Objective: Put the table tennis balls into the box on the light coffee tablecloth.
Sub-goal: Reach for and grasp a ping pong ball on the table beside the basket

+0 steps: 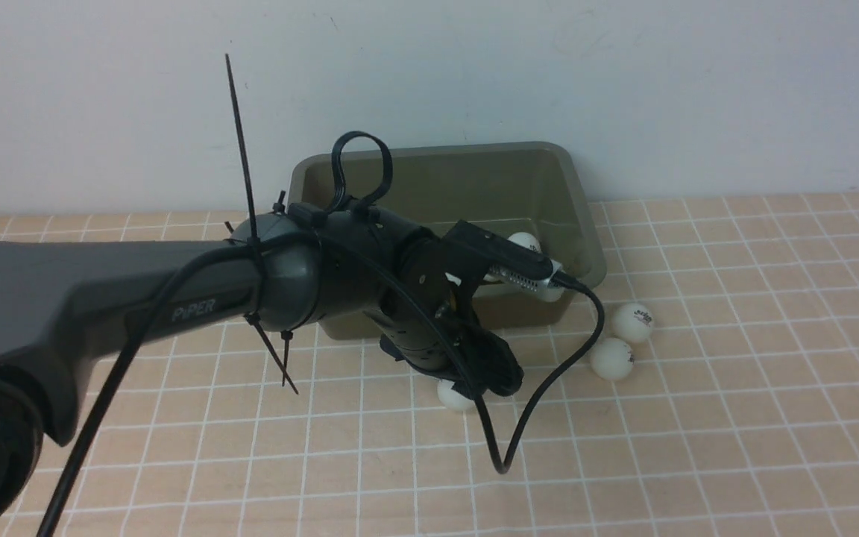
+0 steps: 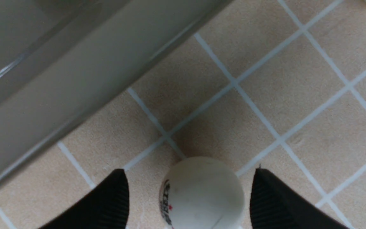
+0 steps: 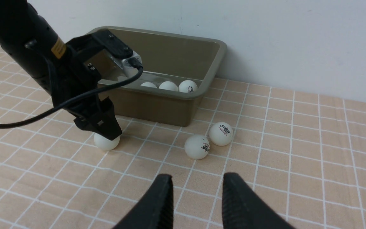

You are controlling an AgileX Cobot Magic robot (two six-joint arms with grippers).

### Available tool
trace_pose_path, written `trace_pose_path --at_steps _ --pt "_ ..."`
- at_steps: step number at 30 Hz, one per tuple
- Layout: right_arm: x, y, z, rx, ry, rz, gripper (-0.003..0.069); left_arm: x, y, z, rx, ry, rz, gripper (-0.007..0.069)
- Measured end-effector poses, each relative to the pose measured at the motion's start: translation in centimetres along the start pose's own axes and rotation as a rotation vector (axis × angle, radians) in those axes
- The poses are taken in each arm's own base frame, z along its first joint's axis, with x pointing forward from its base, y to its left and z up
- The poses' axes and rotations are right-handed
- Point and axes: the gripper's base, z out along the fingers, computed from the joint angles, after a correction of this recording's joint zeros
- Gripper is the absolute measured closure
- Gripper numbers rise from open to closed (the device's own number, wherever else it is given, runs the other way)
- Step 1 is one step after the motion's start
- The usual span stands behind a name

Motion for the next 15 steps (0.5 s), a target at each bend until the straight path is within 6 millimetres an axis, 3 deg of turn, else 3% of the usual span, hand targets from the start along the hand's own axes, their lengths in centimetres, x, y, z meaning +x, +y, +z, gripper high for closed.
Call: trace_pose_path --at_steps 3,8,15 --pt "0.0 0.0 0.0 0.0 0.0 0.0 0.0447 0.1 0.1 0.4 -0.006 0.009 0.01 0.0205" --pt "0.0 0.0 0.0 0.0 0.0 0.0 0.0447 0.3 0.1 0.9 -0.006 0.022 0.096 0.0322" --pt "0.0 0.0 0.0 0.0 0.0 0.0 0.0447 0.2 -0.1 -0.2 0.002 0.06 0.133 0.0321"
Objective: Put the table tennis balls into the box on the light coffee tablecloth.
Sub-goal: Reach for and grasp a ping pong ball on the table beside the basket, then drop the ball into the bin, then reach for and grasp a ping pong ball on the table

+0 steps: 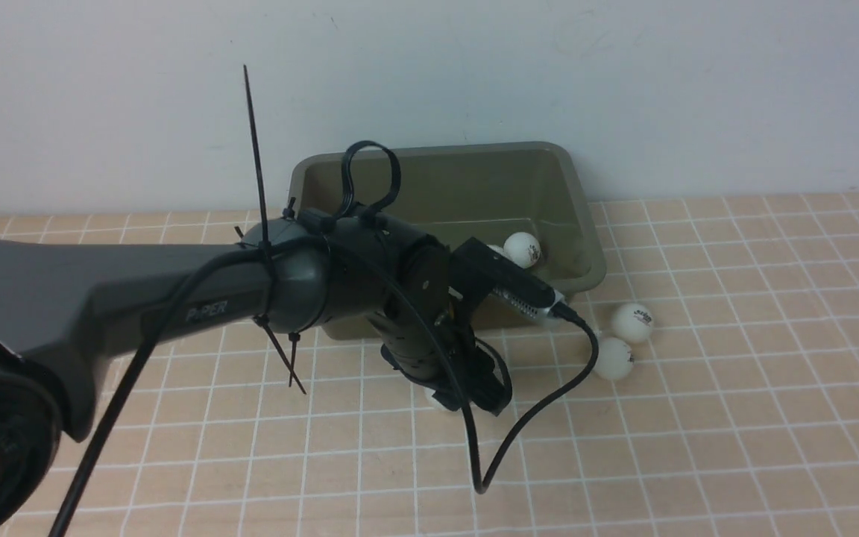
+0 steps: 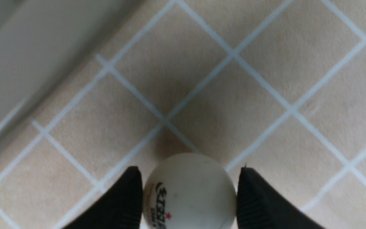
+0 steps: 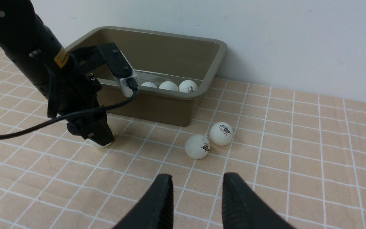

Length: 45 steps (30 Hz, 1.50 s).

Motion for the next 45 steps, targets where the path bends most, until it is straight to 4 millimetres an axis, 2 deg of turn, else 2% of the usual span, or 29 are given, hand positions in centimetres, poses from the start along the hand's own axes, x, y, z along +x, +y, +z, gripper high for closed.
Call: trace_pose_path --at_steps 2,6,9,12,17,20,22,25,27,28,29,32,35,38,39,42,43,45 --pt "0.0 0.0 0.0 0.0 0.0 0.0 0.0447 -1.1 -0.6 -2.8 0.032 -0.022 0.001 0.0321" --pt "0.0 0.0 0.0 0.0 0.0 0.0 0.0447 -3.8 -2.0 -8.5 0.08 -0.195 0.093 0.0321" --pt "0.0 0.0 0.0 0.0 0.0 0.0 0.0447 -5.0 -1.4 -10.5 0.059 -0.292 0.142 0.0321" --pt "0.0 0.0 0.0 0.0 0.0 0.0 0.0447 -5.4 1.8 -10.6 -0.003 -0.351 0.107 0.0321" --pt "0.0 0.0 0.0 0.0 0.0 0.0 0.0447 -4.9 8.2 -8.7 -0.141 -0.356 0.121 0.0321" --pt "0.0 0.0 0.0 0.0 0.0 0.0 0.0447 -4.5 9.7 -8.0 -0.163 -0.333 0.133 0.0312" --pt "0.0 0.0 0.0 0.0 0.0 0.0 0.0447 -4.4 10.3 -8.0 -0.164 -0.311 0.139 0.026" --pt "0.0 0.0 0.0 0.0 0.0 0.0 0.0447 -5.3 10.2 -10.3 -0.163 -0.328 0.143 0.0183" --pt "0.0 0.0 0.0 0.0 0.0 0.0 0.0447 -5.6 9.8 -12.2 -0.152 -0.331 0.13 0.017" --pt "0.0 0.0 0.0 0.0 0.0 0.0 0.0447 -5.7 9.5 -13.8 -0.14 -0.332 0.11 0.0169" --pt "0.0 0.0 0.0 0.0 0.0 0.0 0.0447 -5.5 9.1 -16.0 -0.117 -0.315 0.066 0.0172" --pt "0.0 0.0 0.0 0.0 0.0 0.0 0.0447 -4.4 8.0 -20.4 -0.072 -0.268 -0.026 0.0207" --pt "0.0 0.0 0.0 0.002 -0.004 0.0 0.0447 -2.3 6.9 -23.6 -0.026 -0.169 -0.092 0.0267" --pt "-0.1 -0.1 0.1 0.002 0.0 0.004 0.0447 -1.3 5.7 -25.7 0.045 -0.189 -0.116 0.0352" --pt "-0.1 -0.1 0.2 0.001 0.001 0.004 0.0447 -1.3 5.7 -25.6 0.052 -0.188 -0.116 0.0358" --pt "-0.2 -0.2 1.0 -0.032 0.062 -0.021 0.0447 0.2 3.8 -25.9 0.203 -0.197 -0.088 0.0463" --pt "-0.2 -0.2 1.0 -0.033 0.064 -0.021 0.0447 0.3 3.7 -25.9 0.211 -0.197 -0.086 0.0468" --pt "-0.9 -0.2 1.5 -0.07 0.108 -0.094 0.0447 2.3 2.4 -26.1 0.285 -0.197 -0.026 0.0536"
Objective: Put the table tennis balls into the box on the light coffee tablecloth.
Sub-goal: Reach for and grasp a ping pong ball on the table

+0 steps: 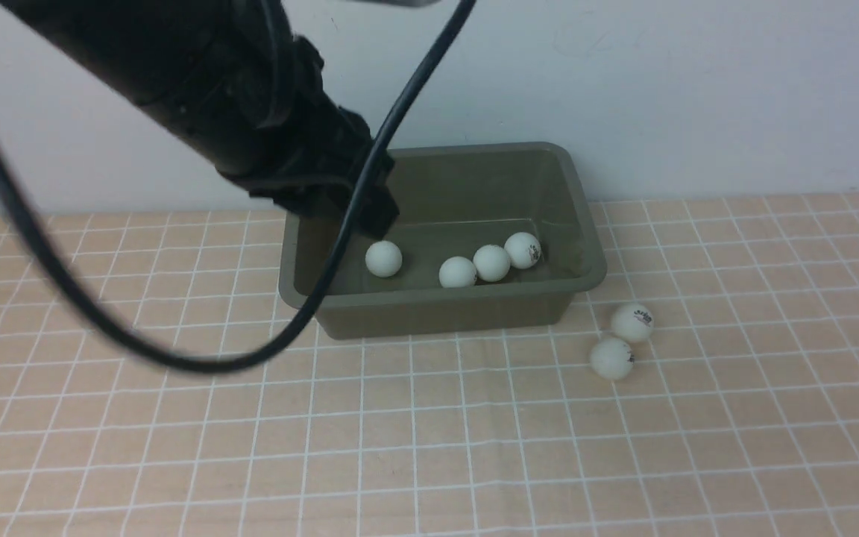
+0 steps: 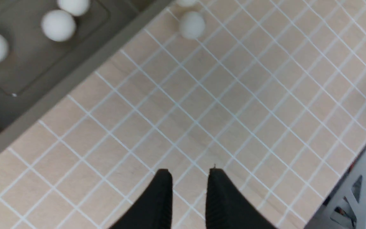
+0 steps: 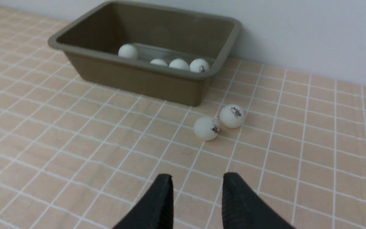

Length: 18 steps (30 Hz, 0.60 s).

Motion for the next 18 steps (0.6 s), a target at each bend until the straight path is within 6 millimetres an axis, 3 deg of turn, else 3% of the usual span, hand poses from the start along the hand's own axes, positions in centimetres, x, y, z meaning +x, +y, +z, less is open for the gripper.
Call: trace_pose_path --at_steps 6,10,14,18 --pt "-3.9 -0.9 0.6 -0.042 0.012 -0.047 0.0447 5.7 -2.0 -1.1 0.027 0.029 0.225 0.067" --pt "-6.6 -1.9 2.1 -0.08 0.039 0.0 0.0447 8.2 -2.9 -1.9 -0.019 -0.08 0.337 0.0692" --pt "-9.4 -4.1 6.3 -0.159 0.176 0.069 0.0447 10.4 -2.9 -1.8 -0.111 -0.238 0.312 0.0693" --pt "-10.6 -6.2 10.7 -0.211 0.301 0.138 0.0447 10.9 -2.7 -1.1 -0.105 -0.275 0.197 0.0693"
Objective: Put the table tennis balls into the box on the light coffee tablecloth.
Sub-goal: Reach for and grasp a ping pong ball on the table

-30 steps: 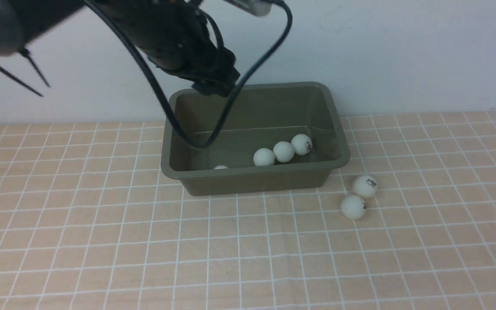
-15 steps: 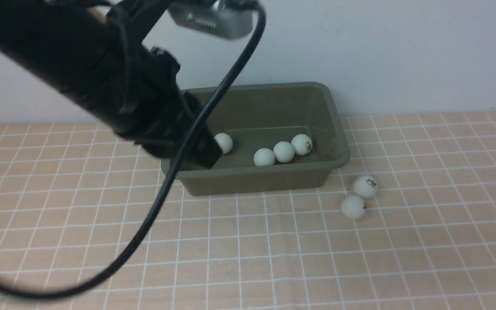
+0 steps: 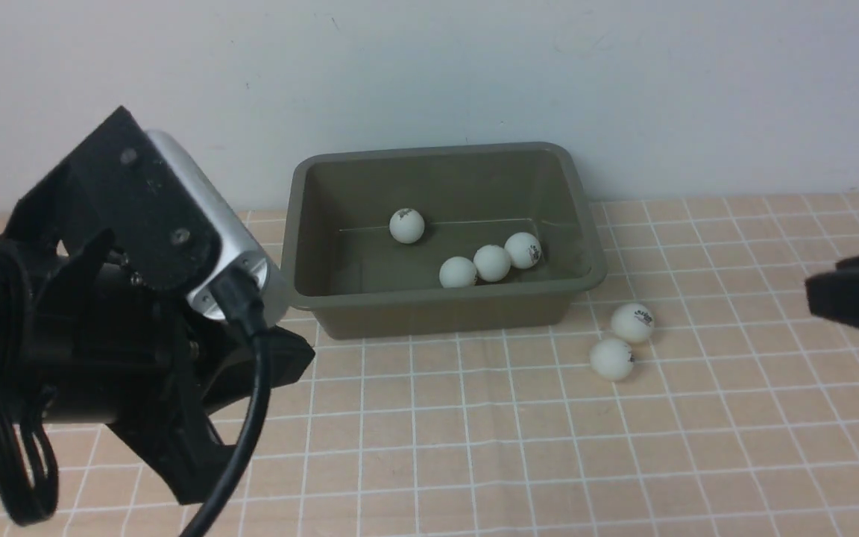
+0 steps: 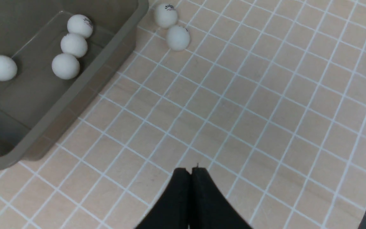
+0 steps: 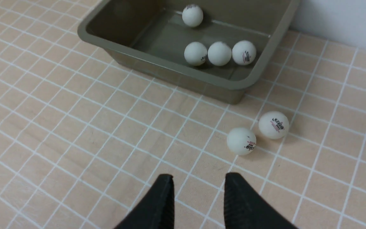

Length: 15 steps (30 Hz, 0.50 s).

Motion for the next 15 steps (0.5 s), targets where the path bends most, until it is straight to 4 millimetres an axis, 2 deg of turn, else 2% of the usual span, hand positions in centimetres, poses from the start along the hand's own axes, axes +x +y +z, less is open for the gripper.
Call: trace_pose_path --at_steps 6,7,8,12,13,15 --pt "-3.8 -4.6 6.6 -0.016 0.175 0.083 0.0448 0.2 0.1 0.2 -0.001 0.01 -0.072 0.0689" --pt "-3.9 -4.7 6.9 -0.014 0.182 0.081 0.0448 0.2 0.1 0.2 -0.003 0.011 -0.07 0.0688" --pt "-4.5 -5.4 9.1 0.001 0.248 0.054 0.0448 0.3 0.1 0.2 -0.007 0.014 -0.065 0.0682" --pt "-5.2 -6.2 14.0 0.032 0.361 -0.008 0.0424 0.3 0.1 0.2 -0.01 0.018 -0.064 0.0679" --pt "-5.3 -6.2 14.2 0.033 0.366 -0.011 0.042 0.3 0.1 0.2 -0.01 0.018 -0.064 0.0679" --pt "-5.5 -6.7 16.4 0.047 0.404 -0.018 0.0374 0.3 0.1 0.2 -0.01 0.019 -0.068 0.0679"
